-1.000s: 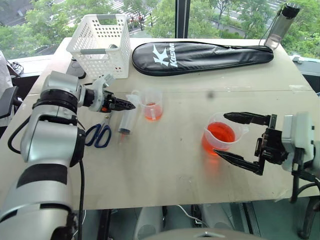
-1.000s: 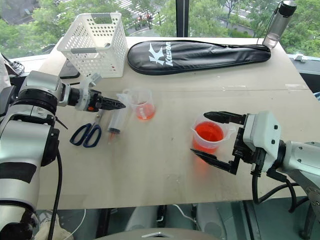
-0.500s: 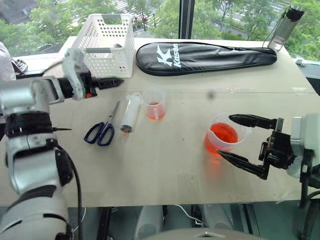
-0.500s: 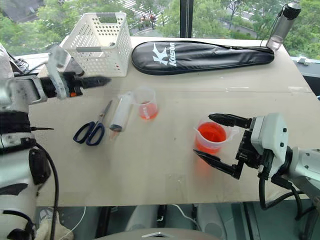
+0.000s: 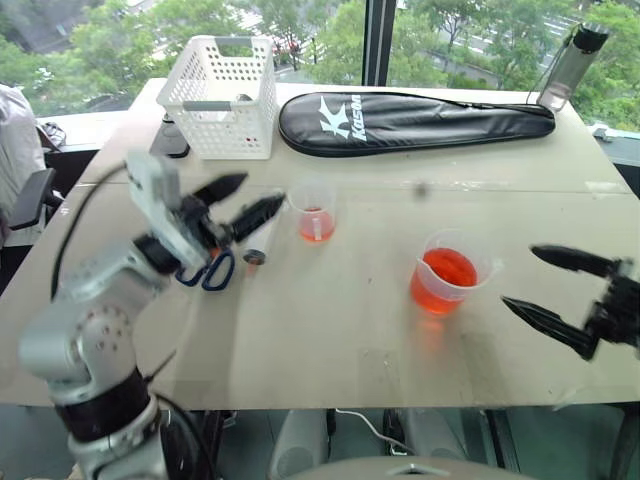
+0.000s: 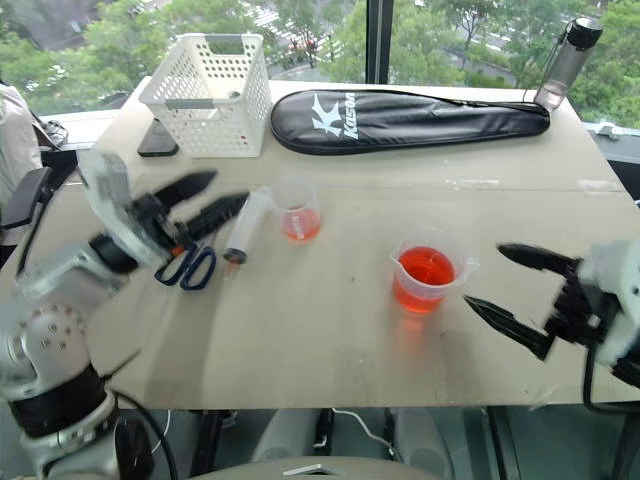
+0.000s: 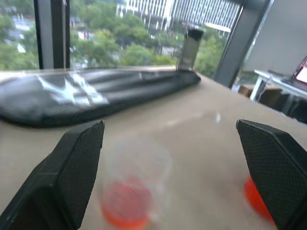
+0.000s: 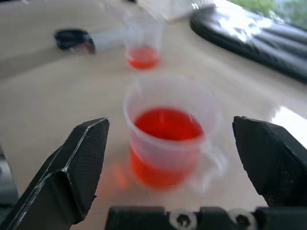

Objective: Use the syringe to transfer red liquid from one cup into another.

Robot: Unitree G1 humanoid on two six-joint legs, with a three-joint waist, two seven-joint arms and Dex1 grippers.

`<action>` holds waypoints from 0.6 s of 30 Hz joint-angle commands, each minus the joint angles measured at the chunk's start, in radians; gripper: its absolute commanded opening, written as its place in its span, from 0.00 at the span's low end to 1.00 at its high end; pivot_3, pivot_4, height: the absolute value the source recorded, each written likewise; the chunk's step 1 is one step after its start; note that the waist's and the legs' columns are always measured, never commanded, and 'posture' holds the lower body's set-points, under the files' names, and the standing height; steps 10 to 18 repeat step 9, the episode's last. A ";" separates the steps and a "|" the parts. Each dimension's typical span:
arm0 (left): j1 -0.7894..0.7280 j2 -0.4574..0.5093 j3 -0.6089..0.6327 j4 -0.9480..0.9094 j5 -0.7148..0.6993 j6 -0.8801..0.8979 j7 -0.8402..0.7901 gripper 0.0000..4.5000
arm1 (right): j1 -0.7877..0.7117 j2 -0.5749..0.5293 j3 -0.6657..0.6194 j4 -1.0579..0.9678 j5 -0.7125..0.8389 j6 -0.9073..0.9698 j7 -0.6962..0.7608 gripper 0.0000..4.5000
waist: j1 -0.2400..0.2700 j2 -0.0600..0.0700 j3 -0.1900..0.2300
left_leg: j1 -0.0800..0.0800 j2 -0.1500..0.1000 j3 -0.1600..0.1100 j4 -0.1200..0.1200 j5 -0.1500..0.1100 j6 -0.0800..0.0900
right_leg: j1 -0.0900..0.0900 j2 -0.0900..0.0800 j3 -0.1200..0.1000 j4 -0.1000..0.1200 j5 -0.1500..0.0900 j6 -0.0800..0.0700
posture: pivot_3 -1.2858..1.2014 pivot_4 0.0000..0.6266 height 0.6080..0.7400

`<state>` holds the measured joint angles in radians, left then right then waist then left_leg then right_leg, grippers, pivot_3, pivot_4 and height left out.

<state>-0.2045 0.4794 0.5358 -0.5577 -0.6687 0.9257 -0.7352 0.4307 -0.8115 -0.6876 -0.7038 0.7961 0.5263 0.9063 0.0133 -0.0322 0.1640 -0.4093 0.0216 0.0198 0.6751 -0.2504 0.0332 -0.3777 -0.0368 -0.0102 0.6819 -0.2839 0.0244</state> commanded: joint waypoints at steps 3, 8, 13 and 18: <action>0.341 0.065 0.041 -0.055 0.046 -0.188 -0.121 1.00 | 0.191 0.090 -0.168 0.113 -0.111 -0.167 0.142 1.00 | 0.000 0.004 -0.003 | 0.002 0.000 0.002 -0.004 0.000 0.000 | 0.002 0.000 0.001 -0.003 0.000 0.000 | 0.52 0.24 0.88; 0.494 0.076 0.045 -0.045 0.039 -0.290 -0.164 1.00 | 0.251 0.116 -0.205 0.164 -0.146 -0.237 0.186 1.00 | 0.001 0.006 -0.005 | 0.009 0.001 0.002 -0.006 -0.001 0.001 | 0.004 -0.002 0.002 -0.004 -0.003 -0.005 | 0.52 0.24 0.88; 0.516 0.078 0.036 -0.044 0.043 -0.309 -0.173 1.00 | 0.256 0.120 -0.204 0.171 -0.154 -0.248 0.188 1.00 | 0.001 0.006 -0.005 | 0.010 0.001 0.003 -0.006 -0.001 0.001 | 0.005 -0.002 0.002 -0.004 -0.003 -0.006 | 0.52 0.24 0.88; 0.516 0.078 0.036 -0.044 0.043 -0.309 -0.173 1.00 | 0.256 0.120 -0.204 0.171 -0.154 -0.248 0.188 1.00 | 0.001 0.006 -0.005 | 0.010 0.001 0.003 -0.006 -0.001 0.001 | 0.005 -0.002 0.002 -0.004 -0.003 -0.006 | 0.52 0.24 0.88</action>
